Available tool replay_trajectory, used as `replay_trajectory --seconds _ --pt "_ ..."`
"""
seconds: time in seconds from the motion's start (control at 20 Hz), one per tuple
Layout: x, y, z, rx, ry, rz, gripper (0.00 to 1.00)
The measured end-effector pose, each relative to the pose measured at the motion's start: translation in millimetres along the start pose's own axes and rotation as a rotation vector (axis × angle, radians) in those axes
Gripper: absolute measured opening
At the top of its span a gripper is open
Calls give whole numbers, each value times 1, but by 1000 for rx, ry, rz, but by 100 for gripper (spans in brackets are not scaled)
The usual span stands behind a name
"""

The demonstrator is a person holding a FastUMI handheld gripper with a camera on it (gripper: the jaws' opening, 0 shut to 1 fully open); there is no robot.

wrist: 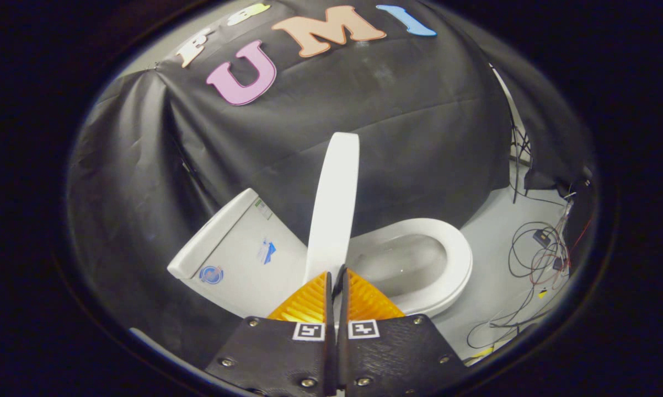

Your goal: Open the toilet lid.

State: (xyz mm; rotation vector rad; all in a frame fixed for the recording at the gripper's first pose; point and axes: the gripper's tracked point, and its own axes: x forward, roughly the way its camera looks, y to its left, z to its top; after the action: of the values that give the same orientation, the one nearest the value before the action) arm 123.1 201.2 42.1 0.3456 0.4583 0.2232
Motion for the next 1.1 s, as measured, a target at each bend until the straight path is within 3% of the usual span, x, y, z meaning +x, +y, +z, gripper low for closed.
replay_trajectory --seconds 0.5,1.1 --pt "-4 41 3 -61 -43 31 1" --pt "-5 90 3 -251 -115 18 2"
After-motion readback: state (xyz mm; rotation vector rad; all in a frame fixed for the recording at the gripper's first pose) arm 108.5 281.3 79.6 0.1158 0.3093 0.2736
